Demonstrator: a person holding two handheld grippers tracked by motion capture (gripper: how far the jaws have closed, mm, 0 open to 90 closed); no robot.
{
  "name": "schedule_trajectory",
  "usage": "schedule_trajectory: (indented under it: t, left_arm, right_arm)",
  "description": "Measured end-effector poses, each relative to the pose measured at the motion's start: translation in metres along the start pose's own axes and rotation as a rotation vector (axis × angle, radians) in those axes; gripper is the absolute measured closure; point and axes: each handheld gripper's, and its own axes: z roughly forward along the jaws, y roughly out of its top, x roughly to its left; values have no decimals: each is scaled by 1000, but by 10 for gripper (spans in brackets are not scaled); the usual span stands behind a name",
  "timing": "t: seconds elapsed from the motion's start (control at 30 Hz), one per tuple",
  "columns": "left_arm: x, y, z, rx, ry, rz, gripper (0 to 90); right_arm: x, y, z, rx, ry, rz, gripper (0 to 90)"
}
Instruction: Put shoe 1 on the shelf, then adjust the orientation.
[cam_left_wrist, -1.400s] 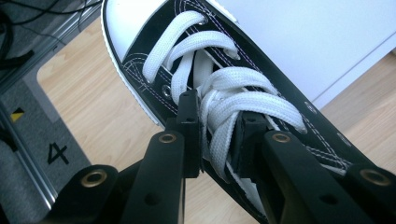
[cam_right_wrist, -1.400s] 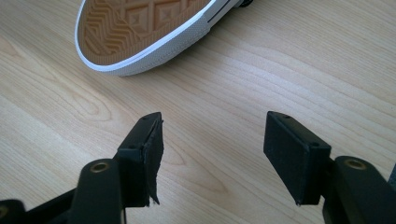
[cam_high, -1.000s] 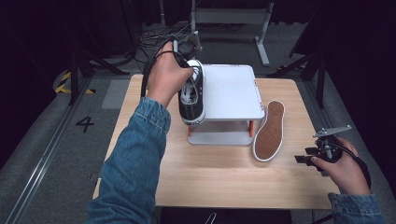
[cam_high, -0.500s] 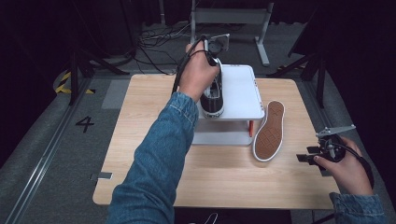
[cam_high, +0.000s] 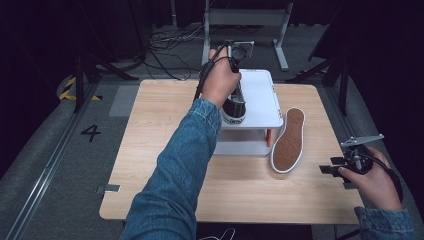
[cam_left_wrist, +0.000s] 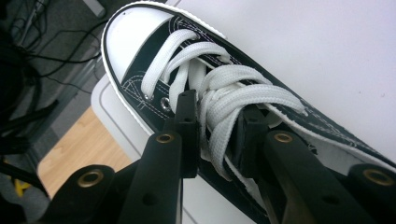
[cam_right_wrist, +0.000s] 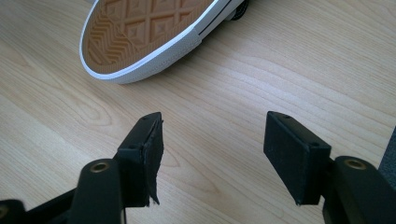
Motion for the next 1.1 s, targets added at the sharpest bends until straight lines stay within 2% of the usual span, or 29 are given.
schedule_trajectory:
  t: [0.13,0.17,0.23,0.3,0.37,0.4,0.43,0.5,0.63,0.77,0.9,1.0,1.03,1.07,1.1]
  left_arm:
    - [4,-4,-1,-21,-33,-13,699]
    - [6,-6,-2,-42,-41,-30,665]
    - [7,-8,-5,-57,-10,-41,547]
    - [8,-11,-10,-75,-3,-49,461]
    - [8,-16,-20,-105,-11,-61,422]
    - [8,-16,-20,-105,-11,-61,407]
    - [9,-20,-28,-131,-21,-77,385]
    - [10,-25,-37,-156,-38,-78,374]
    - [12,-36,-48,-163,-46,-75,351]
    - [17,-61,-63,-188,-82,-79,347]
    - [24,-90,-72,-195,-80,-85,329]
    - [27,-111,-76,-200,-83,-92,316]
    - [27,-117,-76,-211,-80,-103,319]
    - [28,-130,-74,-232,-71,-103,328]
    - [28,-130,-74,-232,-71,-103,324]
  right_arm:
    - [0,0,0,-1,0,0,387]
    - [1,1,1,3,0,0,387]
    - [2,2,1,4,0,-4,387]
    - [2,2,1,4,2,-6,387]
    - [2,2,2,6,-2,-6,387]
    - [2,3,2,8,0,-8,387]
    - [2,3,2,8,0,-6,387]
    - [2,3,2,6,1,-5,387]
    - [2,4,2,-2,2,-5,387]
    - [3,7,3,-12,-1,-7,386]
    - [3,9,7,-5,6,-13,385]
    - [3,12,7,-21,5,-19,398]
    - [3,13,8,-29,6,-21,398]
    - [3,14,8,-30,7,-19,398]
    - [4,16,11,-33,7,-29,399]
